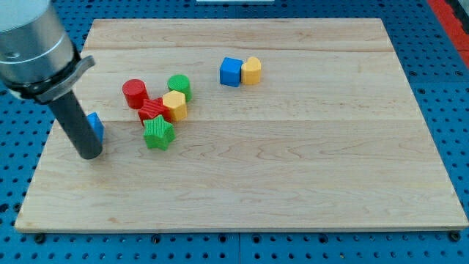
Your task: Slide the blue triangle into the blue cube
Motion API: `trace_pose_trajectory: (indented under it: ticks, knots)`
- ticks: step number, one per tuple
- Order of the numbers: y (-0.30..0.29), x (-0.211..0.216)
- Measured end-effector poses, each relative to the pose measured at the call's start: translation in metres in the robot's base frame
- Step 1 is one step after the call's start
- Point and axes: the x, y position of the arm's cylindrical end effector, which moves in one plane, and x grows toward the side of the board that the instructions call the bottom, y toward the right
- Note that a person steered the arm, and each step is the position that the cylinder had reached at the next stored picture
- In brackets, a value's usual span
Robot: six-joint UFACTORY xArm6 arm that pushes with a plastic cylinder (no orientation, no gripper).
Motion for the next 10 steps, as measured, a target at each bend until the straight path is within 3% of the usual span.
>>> trace_pose_trajectory:
  ticks: [2,4,10]
  knots:
    - [0.006,-0.003]
    - [0.012,-0.035]
    - [-0.010,-0.052]
